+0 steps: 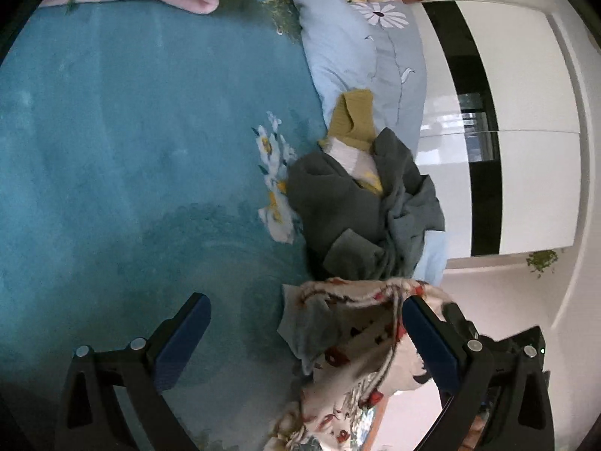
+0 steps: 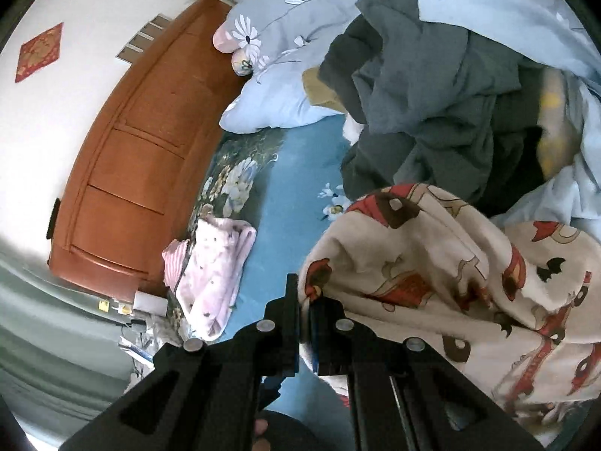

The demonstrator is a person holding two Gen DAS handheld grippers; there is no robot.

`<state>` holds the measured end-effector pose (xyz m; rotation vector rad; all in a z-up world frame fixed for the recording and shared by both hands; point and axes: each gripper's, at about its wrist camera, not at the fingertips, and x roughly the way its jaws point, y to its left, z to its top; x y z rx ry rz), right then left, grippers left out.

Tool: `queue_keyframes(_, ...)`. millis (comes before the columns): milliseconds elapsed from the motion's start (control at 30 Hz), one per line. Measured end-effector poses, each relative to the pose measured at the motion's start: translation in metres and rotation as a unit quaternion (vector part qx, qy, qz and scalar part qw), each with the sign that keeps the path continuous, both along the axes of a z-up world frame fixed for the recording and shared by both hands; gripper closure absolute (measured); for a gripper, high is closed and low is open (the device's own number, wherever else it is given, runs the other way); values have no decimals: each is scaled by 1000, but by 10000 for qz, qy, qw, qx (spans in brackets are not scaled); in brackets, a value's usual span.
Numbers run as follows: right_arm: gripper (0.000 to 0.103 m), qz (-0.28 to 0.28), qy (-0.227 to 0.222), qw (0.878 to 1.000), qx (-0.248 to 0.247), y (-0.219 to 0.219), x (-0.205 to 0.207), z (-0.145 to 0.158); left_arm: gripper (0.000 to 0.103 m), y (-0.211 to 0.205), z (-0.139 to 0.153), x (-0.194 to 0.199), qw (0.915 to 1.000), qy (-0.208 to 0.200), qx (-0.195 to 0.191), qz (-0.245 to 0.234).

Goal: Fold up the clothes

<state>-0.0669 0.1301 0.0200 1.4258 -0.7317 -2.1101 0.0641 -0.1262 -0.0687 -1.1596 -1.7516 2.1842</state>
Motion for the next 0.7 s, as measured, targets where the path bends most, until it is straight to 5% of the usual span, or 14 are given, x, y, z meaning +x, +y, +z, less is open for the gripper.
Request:
queue_keyframes(367, 99, -175, -91, 9997, -164, -15, -17, -2, 8, 39, 18, -21, 9861, 1110, 665, -1046)
queue_keyframes(500, 99, -242, -265, 9990, -278, -10, -19, -12, 44, 59, 1, -28, 9815, 945, 1168, -1183)
queue_keyframes(633, 99, -280, -325, 9987, -264, -8, -21, -18, 91, 75, 7, -34, 9799, 921, 719, -1619)
queue_keyframes(700, 99, -286, -325, 9989, -197, -9, -24, -20, 93, 75, 20, -30, 9782, 1194, 397, -1653)
